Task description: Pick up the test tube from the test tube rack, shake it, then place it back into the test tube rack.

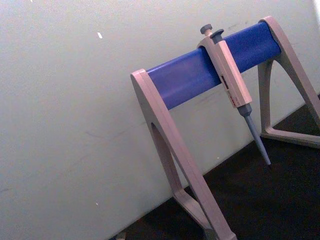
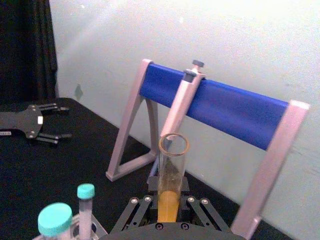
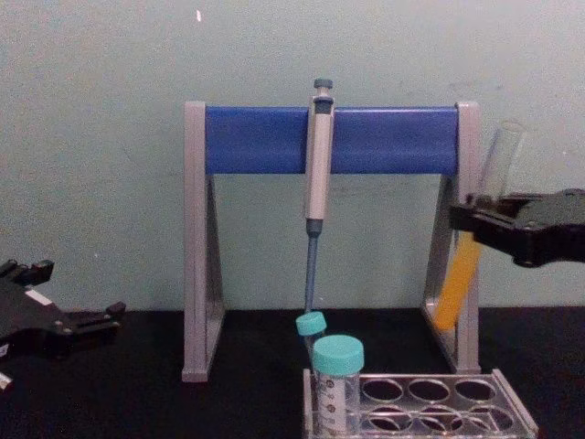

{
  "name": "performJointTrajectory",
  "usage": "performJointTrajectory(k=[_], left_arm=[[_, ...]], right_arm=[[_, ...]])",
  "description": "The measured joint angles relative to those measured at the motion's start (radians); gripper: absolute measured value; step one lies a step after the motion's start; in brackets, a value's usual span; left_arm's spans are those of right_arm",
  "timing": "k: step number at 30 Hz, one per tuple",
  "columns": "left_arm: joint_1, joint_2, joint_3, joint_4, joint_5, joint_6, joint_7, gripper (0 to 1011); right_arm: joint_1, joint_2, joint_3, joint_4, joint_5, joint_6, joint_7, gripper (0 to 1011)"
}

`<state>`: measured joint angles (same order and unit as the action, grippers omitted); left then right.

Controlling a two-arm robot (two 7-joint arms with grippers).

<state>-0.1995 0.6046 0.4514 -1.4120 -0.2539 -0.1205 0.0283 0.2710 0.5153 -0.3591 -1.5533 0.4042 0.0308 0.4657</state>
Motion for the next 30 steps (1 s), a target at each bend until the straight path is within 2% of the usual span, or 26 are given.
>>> performJointTrajectory(k=[5,8,16,21,24,30], left_arm=[[0.000,0.000,0.000,0.000,0.000,0.000,0.000,1001],[0.000,0.000,0.000,0.000,0.000,0.000,0.000,1001],[0.000,0.000,0.000,0.000,0.000,0.000,0.000,1001],[0.000,0.000,0.000,0.000,0.000,0.000,0.000,1001],[0.000,0.000,0.000,0.000,0.000,0.000,0.000,1001],[0.000,0.000,0.000,0.000,0.000,0.000,0.000,1001]], right_arm=[[-0.045,0.031,0.029,-0.038,0.011,0.004,-0.004,224],[-0.094,0.058,0.051,-0.085,0.023,0.006,-0.004,223],[-0.157,0.083,0.052,-0.163,0.042,0.006,0.020,223],[-0.157,0.077,0.024,-0.183,0.043,0.009,0.034,224],[-0.137,0.062,-0.001,-0.183,0.040,0.012,0.040,223],[-0.065,0.016,-0.039,-0.114,0.027,0.017,0.042,223]])
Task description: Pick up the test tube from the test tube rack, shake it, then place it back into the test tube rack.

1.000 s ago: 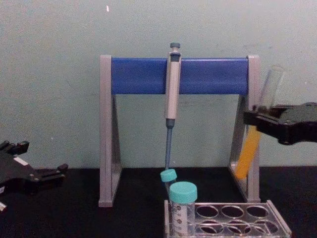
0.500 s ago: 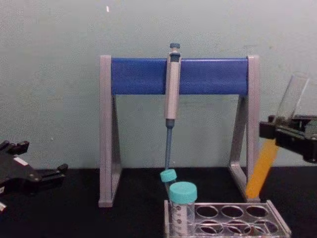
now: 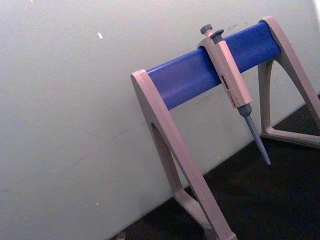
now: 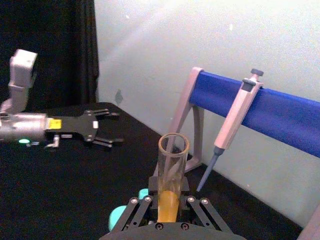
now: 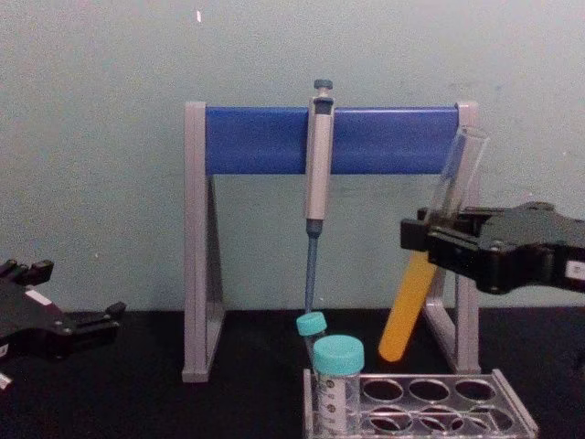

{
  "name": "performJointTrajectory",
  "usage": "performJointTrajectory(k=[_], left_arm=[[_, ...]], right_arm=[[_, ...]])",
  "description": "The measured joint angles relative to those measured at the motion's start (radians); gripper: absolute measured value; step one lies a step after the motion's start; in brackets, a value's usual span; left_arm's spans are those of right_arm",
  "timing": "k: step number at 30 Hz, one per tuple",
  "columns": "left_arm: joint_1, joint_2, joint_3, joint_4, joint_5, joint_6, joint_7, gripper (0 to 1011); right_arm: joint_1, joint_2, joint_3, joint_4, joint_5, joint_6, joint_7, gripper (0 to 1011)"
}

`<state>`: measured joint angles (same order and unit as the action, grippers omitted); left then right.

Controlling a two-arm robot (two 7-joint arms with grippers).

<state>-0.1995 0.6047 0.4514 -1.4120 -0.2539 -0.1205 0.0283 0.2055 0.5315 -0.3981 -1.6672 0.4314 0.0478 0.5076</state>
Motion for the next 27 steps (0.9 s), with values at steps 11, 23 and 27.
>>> performJointTrajectory(k=[11,23,27], left_arm=[[0.000,0.000,0.000,0.000,0.000,0.000,0.000,1001],[0.000,0.000,0.000,0.000,0.000,0.000,0.000,1001],[0.000,0.000,0.000,0.000,0.000,0.000,0.000,1001]], right_arm=[[0.099,-0.043,-0.011,0.123,-0.026,-0.002,-0.018,224],[0.036,0.005,0.060,0.084,-0.006,-0.001,-0.044,224],[-0.001,0.022,0.076,0.047,0.005,-0.001,-0.047,224]])
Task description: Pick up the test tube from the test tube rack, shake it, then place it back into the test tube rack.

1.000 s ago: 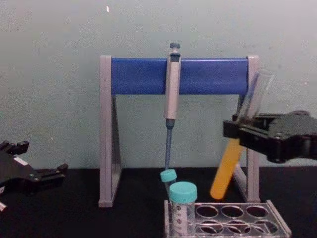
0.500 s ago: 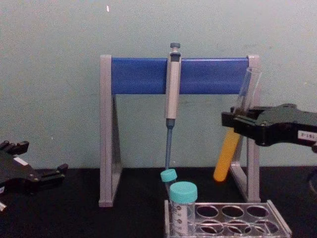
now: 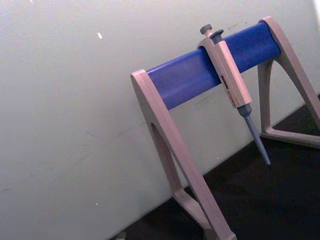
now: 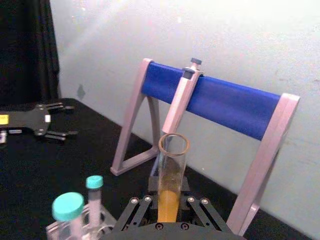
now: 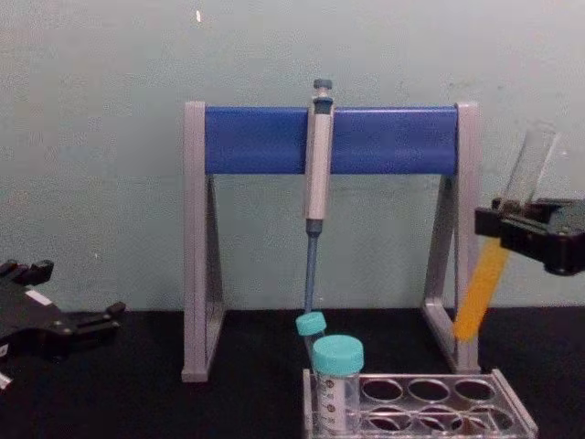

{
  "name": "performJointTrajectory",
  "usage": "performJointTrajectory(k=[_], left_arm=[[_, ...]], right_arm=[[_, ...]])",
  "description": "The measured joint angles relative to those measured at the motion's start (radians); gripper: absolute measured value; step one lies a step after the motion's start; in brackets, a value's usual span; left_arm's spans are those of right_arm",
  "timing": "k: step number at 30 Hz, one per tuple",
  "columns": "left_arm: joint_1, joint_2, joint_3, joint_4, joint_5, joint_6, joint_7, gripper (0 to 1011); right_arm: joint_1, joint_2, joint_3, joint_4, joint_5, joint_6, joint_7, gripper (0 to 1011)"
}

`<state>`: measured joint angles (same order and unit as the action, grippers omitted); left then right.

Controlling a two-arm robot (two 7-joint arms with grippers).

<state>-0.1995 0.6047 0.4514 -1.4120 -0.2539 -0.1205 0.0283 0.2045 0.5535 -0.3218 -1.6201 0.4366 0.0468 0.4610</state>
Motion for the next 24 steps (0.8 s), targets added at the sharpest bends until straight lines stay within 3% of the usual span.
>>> performJointTrajectory(k=[2,8,24], left_arm=[[0.000,0.000,0.000,0.000,0.000,0.000,0.000,1001],[0.000,0.000,0.000,0.000,0.000,0.000,0.000,1001],[0.000,0.000,0.000,0.000,0.000,0.000,0.000,1002]], right_arm=[[-0.035,0.013,0.010,-0.037,0.010,-0.002,0.001,223],[-0.066,0.022,0.007,-0.077,0.015,-0.004,0.007,224],[-0.062,0.022,0.008,-0.071,0.016,-0.005,0.009,224]])
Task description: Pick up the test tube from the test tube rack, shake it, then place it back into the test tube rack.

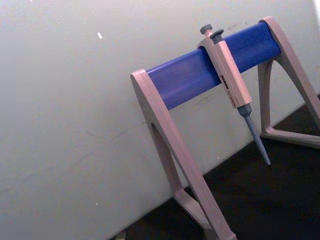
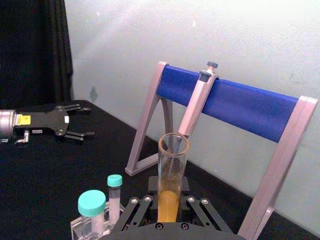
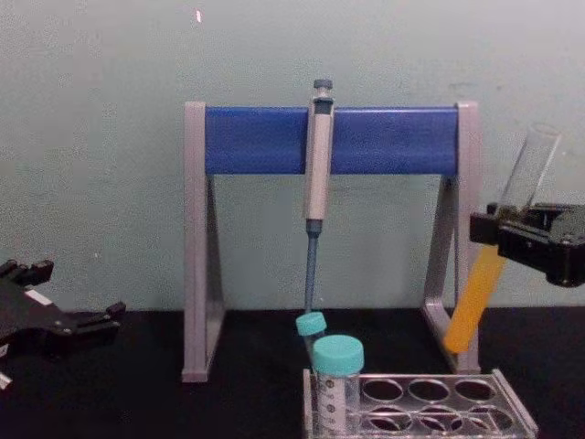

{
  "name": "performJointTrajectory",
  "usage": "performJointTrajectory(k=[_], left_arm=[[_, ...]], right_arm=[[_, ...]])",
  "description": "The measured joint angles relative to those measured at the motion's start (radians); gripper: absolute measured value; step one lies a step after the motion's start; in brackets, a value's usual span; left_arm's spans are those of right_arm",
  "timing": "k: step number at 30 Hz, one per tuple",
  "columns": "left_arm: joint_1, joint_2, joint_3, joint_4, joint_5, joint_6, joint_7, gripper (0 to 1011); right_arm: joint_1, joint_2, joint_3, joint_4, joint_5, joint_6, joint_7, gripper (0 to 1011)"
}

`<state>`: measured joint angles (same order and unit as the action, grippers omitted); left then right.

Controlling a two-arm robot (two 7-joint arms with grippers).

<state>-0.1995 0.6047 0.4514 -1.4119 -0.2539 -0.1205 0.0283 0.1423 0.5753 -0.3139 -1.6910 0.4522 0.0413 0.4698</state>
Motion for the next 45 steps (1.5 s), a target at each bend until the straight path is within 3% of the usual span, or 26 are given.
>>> performJointTrajectory(k=[18,45], left_arm=[[0.000,0.000,0.000,0.000,0.000,0.000,0.000,1001],[0.000,0.000,0.000,0.000,0.000,0.000,0.000,1001]], right_arm=[[0.005,0.029,0.007,-0.014,0.012,0.065,-0.007,224],[-0.013,0.035,-0.010,0.010,0.035,0.074,-0.004,223]])
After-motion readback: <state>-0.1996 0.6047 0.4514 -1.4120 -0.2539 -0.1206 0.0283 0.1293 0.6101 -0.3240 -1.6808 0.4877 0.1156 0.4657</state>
